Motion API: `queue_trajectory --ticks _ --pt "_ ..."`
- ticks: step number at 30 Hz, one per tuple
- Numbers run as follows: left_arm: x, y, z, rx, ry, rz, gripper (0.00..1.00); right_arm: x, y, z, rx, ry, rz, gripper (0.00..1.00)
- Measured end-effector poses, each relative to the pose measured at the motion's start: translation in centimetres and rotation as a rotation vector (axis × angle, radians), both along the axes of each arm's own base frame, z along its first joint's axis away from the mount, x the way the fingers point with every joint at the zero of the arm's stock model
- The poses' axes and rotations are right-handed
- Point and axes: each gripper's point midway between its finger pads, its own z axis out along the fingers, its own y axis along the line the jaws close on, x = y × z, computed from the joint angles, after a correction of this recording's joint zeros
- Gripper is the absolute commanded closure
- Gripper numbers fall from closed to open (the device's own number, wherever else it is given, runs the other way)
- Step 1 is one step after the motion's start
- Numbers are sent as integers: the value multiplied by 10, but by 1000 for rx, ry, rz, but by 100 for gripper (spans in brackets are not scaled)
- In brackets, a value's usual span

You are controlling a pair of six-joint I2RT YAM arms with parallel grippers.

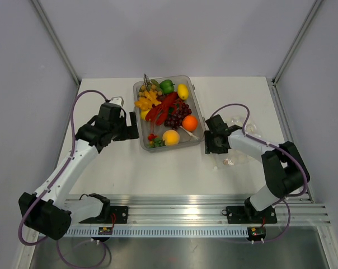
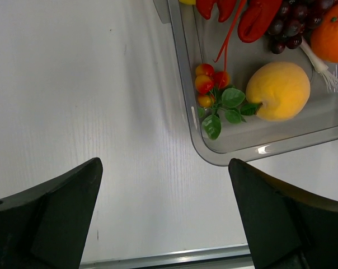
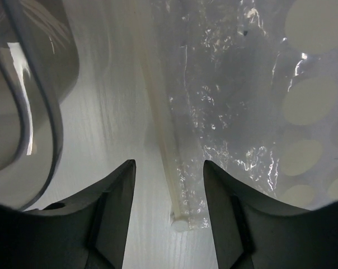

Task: Place the food in the zip-top bag and seal the zipper
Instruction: Pick up the zipper food storage bag at the center of the board.

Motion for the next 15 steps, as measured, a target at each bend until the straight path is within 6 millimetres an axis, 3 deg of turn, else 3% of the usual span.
queue_trajectory --ticks 7,10,11,15 --pt "-1 3 2 7 -5 12 1 2 -4 -10 -33 14 -25 64" --pt "-2 4 5 3 -14 15 1 6 -5 -9 -40 5 -42 83" --pt "-2 4 6 2 -17 16 1 6 -6 -9 -43 3 -47 99" --pt "-3 11 10 32 -25 33 1 4 -12 -4 -67 1 -69 100"
